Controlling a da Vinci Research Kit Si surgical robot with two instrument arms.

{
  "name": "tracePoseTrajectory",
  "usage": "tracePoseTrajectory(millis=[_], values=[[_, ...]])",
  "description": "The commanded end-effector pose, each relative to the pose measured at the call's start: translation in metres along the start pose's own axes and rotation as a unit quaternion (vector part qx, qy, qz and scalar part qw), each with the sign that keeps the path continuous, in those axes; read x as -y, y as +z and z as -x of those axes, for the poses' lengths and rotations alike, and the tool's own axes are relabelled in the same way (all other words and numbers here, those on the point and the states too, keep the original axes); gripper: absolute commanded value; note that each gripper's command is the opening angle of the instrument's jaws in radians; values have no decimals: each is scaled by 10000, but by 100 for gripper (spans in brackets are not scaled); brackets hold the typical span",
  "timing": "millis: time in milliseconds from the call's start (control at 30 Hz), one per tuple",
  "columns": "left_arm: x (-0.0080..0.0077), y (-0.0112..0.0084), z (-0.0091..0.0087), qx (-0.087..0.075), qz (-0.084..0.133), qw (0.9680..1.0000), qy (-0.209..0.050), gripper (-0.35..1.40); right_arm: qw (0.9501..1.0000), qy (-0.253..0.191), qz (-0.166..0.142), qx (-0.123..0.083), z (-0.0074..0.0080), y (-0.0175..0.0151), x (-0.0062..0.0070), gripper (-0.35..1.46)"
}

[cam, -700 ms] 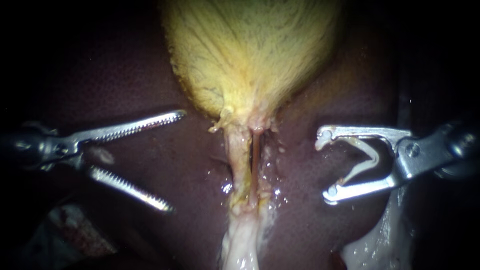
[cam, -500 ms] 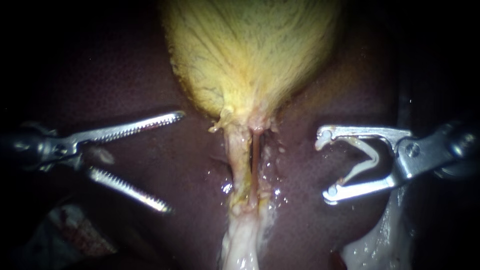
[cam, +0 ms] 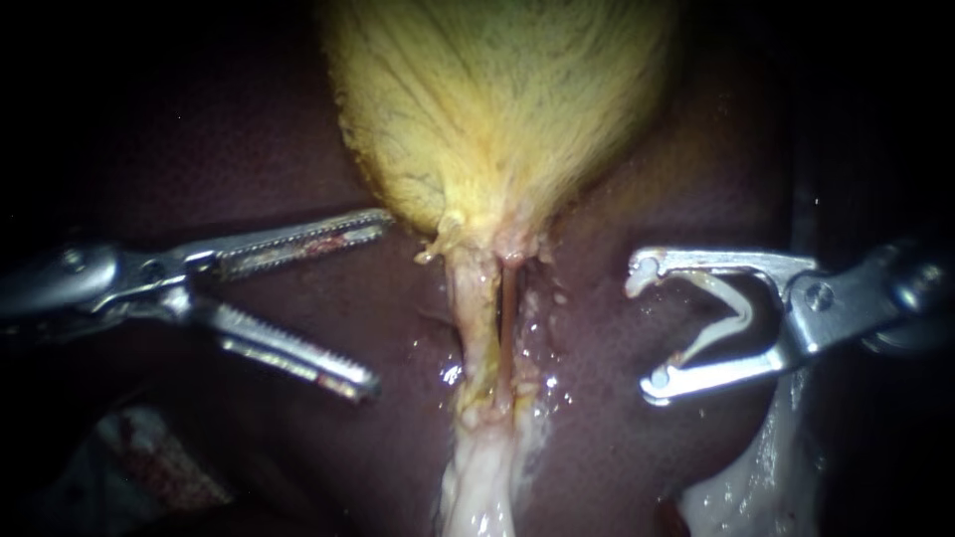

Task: Grabbing gallbladder

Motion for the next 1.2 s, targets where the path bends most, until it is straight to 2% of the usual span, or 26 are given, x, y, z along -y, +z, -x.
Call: tracePoseTrajectory(millis=[33,200,300,433,533,633,867,1067,1200], values=[[-2,4,0,-32,12,10000,-36,83,10000,-1,-3,-1,0,0,0,58],[-11,22,-1,-158,46,9997,-191,78,10000,-2,-5,-1,0,-1,0,58],[-17,31,-1,-170,57,9997,-194,76,10000,-1,-4,-1,0,-1,0,58],[-22,36,-2,-225,84,9993,-286,73,10000,-2,-5,-1,1,-2,0,58],[-25,38,-1,-236,92,9989,-383,62,10000,-2,-5,-1,1,-2,0,58],[-28,36,2,-247,108,9985,-484,46,10000,-2,-5,-1,1,-2,0,58],[-36,30,5,-297,124,9965,-768,-32,10000,-2,-5,-1,1,-2,0,58],[-41,26,2,-426,202,9953,-851,-35,10000,-3,-5,-1,1,-2,0,58],[-43,25,0,-454,223,9949,-878,-35,10000,-3,-4,-1,1,-1,0,58]])
